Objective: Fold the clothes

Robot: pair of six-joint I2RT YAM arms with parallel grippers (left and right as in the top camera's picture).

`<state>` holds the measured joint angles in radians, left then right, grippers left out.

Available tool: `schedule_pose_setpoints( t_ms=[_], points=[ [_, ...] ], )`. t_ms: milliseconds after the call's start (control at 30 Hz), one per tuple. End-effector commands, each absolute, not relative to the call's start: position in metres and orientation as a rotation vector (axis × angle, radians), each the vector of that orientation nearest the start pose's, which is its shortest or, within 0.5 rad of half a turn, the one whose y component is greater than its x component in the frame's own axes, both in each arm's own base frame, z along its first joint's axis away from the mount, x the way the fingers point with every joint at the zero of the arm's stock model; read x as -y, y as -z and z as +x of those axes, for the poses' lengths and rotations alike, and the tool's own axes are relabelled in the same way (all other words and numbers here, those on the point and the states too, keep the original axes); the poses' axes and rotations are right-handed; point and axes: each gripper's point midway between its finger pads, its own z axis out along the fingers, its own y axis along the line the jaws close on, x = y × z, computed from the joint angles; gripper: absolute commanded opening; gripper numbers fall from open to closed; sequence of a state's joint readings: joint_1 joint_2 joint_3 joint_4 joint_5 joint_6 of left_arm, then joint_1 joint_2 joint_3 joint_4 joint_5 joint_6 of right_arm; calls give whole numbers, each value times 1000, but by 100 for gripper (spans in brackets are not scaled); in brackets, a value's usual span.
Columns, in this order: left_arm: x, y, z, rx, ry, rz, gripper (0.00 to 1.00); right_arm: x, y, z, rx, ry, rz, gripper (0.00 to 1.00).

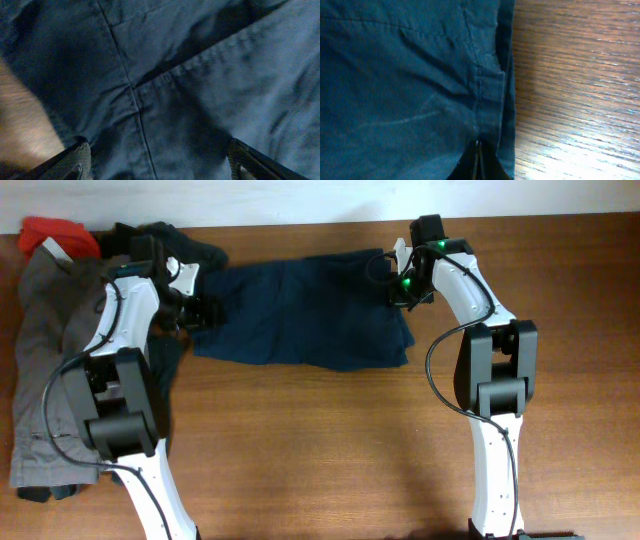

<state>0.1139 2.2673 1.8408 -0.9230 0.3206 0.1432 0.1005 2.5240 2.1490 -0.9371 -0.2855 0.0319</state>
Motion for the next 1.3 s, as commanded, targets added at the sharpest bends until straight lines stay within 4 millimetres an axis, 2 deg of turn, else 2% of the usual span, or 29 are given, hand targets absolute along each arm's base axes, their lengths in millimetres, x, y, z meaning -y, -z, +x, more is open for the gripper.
schedule_pose_setpoints(
  t_ms=[0, 167, 367, 600, 700, 833, 933, 1000, 1067, 1200, 1267],
  points=[
    [4, -13, 490, -2876, 474, 128, 87, -99, 72, 497, -3074, -398, -151, 4],
    [1, -3, 488, -2901, 453, 121, 87, -99, 72, 497, -3075, -397, -159, 4],
    [-26, 5, 478, -2976, 258, 89, 87, -99, 72, 497, -3074, -397, -159, 4],
    [-32, 6, 477, -2979, 248, 73, 87, -99, 72, 497, -3073, -397, -159, 4],
    [-23, 9, 478, -2975, 301, 84, 84, -99, 72, 497, -3073, -398, -159, 4],
    [17, 25, 478, -2963, 495, 147, 76, -99, 72, 497, -3074, -398, -159, 4],
    [55, 36, 482, -2912, 696, 205, 61, -99, 72, 497, -3074, -398, -159, 4],
    [71, 43, 483, -2893, 768, 218, 50, -99, 72, 496, -3077, -398, -159, 4],
    [77, 48, 485, -2897, 773, 179, 37, -99, 72, 495, -3082, -397, -166, 4],
    [82, 43, 490, -2871, 805, 169, 7, -98, 72, 493, -3087, -398, -173, 4],
    [84, 38, 493, -2852, 839, 170, 1, -98, 72, 493, -3088, -398, -173, 4]
  ],
)
